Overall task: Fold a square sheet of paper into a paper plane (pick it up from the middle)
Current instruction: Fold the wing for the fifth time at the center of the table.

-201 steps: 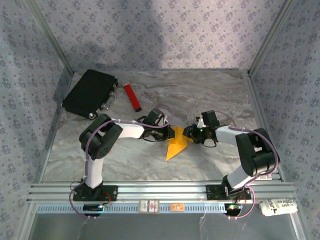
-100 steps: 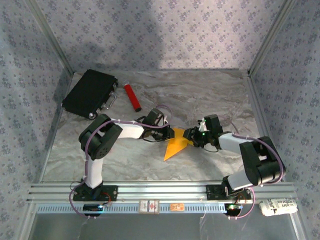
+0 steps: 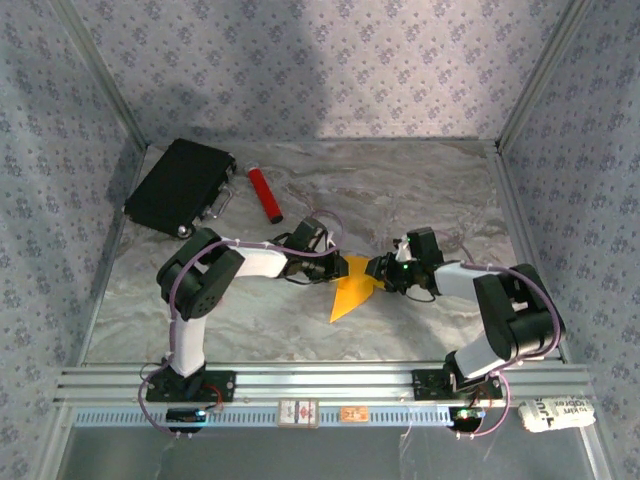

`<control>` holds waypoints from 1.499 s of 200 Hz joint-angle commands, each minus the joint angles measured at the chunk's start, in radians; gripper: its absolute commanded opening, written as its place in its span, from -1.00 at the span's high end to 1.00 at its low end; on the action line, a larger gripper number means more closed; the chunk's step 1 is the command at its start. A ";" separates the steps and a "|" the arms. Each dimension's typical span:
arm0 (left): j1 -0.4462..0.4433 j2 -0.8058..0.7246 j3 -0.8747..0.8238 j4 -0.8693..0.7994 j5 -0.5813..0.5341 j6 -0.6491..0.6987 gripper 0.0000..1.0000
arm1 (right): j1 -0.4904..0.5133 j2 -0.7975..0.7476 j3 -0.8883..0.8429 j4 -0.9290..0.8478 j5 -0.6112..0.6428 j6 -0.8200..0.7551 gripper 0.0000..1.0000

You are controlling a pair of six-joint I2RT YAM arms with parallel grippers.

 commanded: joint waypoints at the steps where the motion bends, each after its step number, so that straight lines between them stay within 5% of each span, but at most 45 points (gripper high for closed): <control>1: 0.009 0.013 -0.053 -0.174 -0.027 0.011 0.73 | -0.012 0.019 0.031 -0.012 -0.027 -0.041 0.36; 56: 0.010 0.017 -0.049 -0.174 -0.026 0.010 0.73 | -0.032 0.035 0.036 -0.019 -0.057 -0.084 0.38; 147: 0.011 -0.010 -0.049 -0.165 -0.020 0.008 0.70 | -0.051 0.053 0.047 -0.054 -0.073 -0.132 0.75; 171: 0.009 -0.046 -0.053 -0.150 -0.018 0.011 0.59 | -0.054 0.035 0.036 -0.053 -0.057 -0.113 0.82; 202: 0.006 -0.115 -0.059 -0.144 -0.044 0.037 0.20 | -0.055 0.008 0.024 -0.045 -0.042 -0.058 0.90; 300: -0.257 -0.288 -0.043 -0.370 -0.509 0.349 -0.07 | -0.051 -0.058 -0.021 0.053 -0.003 0.198 0.90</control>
